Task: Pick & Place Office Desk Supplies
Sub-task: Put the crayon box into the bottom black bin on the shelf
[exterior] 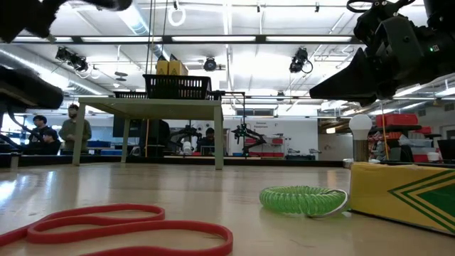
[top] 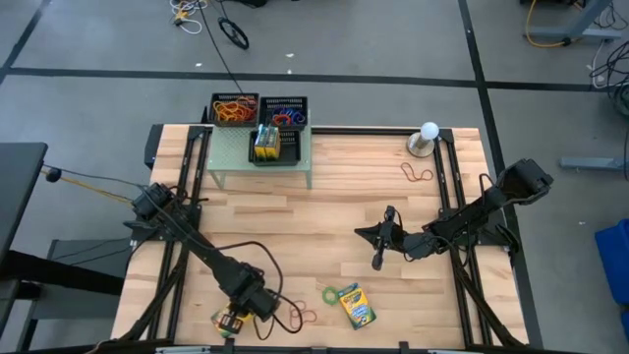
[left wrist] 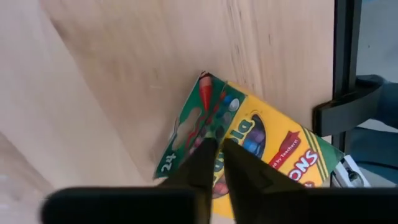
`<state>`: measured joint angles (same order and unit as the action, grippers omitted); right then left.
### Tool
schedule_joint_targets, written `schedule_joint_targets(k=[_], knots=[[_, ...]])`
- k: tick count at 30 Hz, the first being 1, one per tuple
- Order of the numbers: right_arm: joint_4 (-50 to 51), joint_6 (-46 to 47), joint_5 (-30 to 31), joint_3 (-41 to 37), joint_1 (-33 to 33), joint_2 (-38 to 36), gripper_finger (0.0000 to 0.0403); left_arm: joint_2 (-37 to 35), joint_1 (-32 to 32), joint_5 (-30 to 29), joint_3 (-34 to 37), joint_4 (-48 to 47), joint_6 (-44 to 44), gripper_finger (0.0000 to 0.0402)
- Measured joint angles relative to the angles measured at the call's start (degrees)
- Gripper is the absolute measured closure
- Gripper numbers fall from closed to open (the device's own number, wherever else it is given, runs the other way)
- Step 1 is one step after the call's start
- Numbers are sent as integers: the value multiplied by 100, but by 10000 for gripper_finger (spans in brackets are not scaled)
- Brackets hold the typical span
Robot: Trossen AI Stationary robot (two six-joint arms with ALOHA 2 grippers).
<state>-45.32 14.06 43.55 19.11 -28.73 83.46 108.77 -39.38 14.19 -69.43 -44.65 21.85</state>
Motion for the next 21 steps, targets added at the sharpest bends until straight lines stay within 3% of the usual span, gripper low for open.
schedule_joint_targets(k=[3,12,16,21], knots=[[0,0,1,-1,-1,0,391,0,2,-65,-147,-165,4,393],[-11,0,0,0,0,1,391,-140,161,-1016,-714,-698,429,398],[-31,0,0,-1,0,0,391,-335,277,-1955,-730,-645,1294,398],[-31,0,0,-1,0,0,391,-390,350,-3334,-730,-622,3152,399]])
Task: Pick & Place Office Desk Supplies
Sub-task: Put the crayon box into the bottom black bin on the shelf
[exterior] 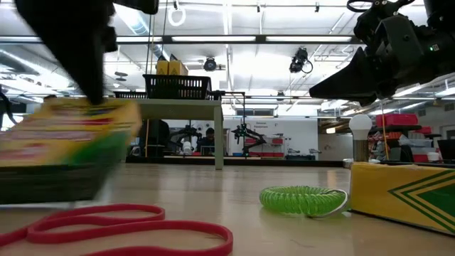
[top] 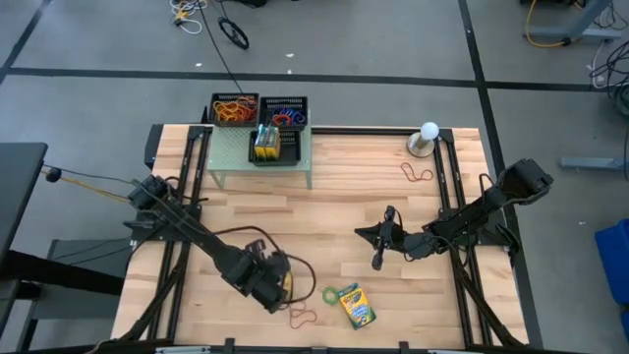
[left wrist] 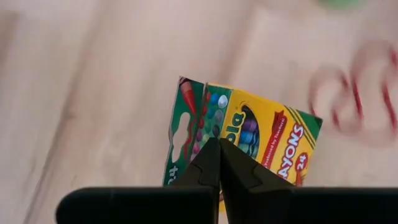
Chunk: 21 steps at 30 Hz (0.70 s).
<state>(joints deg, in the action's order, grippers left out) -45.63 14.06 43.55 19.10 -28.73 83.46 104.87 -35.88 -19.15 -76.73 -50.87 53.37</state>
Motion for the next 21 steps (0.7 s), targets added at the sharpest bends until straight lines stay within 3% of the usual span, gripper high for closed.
schedule_joint_targets(k=[4,8,12,17,21], knots=[[-1,0,-41,-1,0,1,391,1,22,-852,0,10,1257,399],[-2,179,-107,-1,25,1,391,-1,31,-1532,0,4,1796,400],[0,590,-634,0,243,0,391,14,103,-2038,0,-38,1796,400],[-14,1050,-1449,0,571,136,391,18,276,-2338,-1,-181,1287,400],[10,1102,-1734,95,677,422,391,23,439,-2544,0,-236,690,400]])
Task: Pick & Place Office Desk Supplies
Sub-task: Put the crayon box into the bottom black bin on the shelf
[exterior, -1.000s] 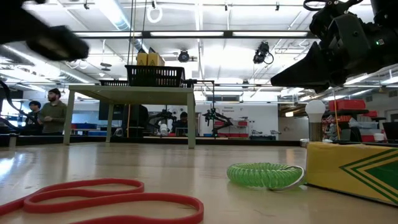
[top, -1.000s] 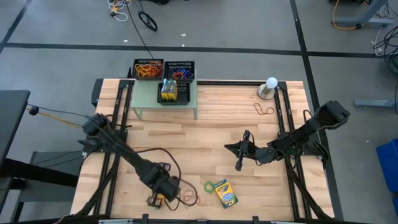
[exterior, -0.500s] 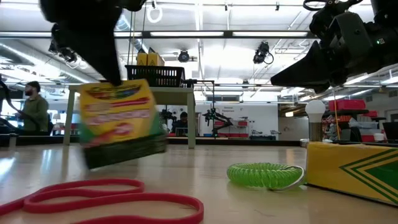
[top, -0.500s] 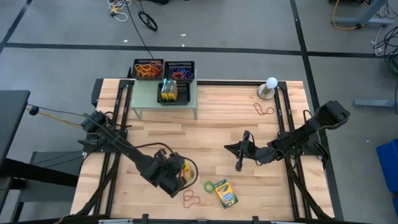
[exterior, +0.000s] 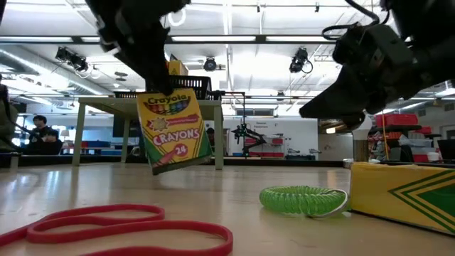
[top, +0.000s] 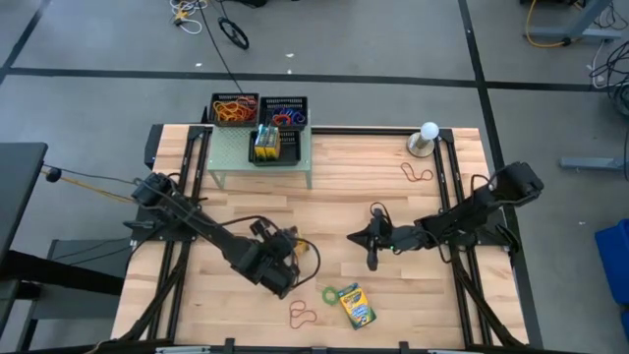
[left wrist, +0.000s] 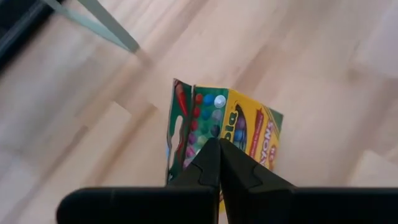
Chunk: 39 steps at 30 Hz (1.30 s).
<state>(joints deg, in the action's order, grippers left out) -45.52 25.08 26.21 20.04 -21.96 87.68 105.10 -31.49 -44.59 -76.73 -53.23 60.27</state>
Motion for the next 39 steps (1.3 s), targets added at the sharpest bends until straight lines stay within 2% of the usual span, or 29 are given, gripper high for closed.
schedule_joint_targets(k=[5,14,17,22,32,39], knots=[[-6,-212,-17,188,9,251,391,115,192,-360,-4,-223,-543,400],[-14,-331,-13,211,9,273,391,743,221,-1060,-13,-330,-641,400],[-10,-341,-13,211,9,273,391,842,153,-1116,-24,-251,-539,400],[-8,-352,-11,211,9,273,391,825,71,-914,-77,-200,-437,391],[-4,-352,-11,211,9,273,391,837,92,-155,-621,-277,-812,321],[-4,-352,-8,209,9,273,391,839,324,359,-1001,-544,-968,269]])
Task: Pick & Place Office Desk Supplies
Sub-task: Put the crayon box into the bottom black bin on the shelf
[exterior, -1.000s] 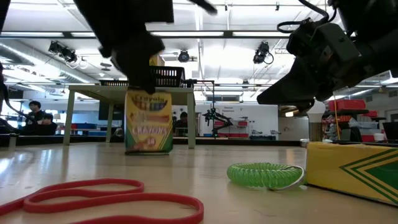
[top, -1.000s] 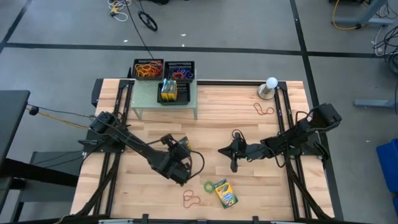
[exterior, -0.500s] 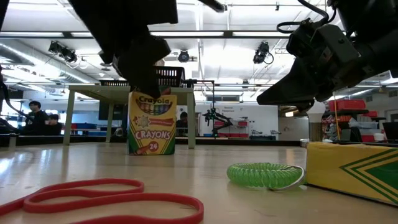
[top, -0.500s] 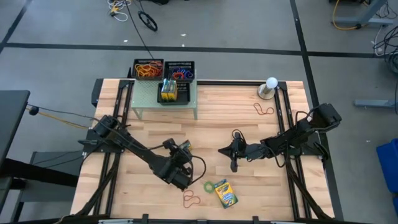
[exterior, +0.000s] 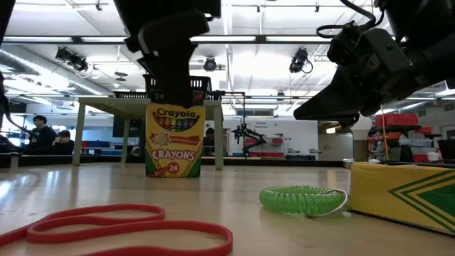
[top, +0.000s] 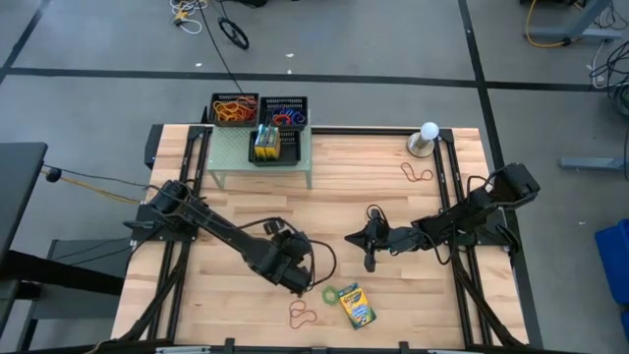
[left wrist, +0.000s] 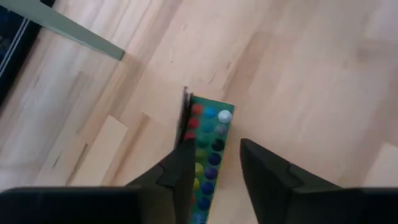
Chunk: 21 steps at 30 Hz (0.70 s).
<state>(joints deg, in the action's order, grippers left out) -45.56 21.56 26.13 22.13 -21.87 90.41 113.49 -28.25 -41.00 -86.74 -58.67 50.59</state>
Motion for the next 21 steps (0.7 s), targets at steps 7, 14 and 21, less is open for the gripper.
schedule_joint_targets(k=[7,14,21], knots=[[0,-44,2,0,-2,0,391,-2,103,15,-2,-180,-41,218],[-2,-86,2,0,-2,0,391,-2,103,92,-2,-182,-70,196],[-2,-87,2,0,-2,0,391,-15,92,379,-396,-621,-324,175]])
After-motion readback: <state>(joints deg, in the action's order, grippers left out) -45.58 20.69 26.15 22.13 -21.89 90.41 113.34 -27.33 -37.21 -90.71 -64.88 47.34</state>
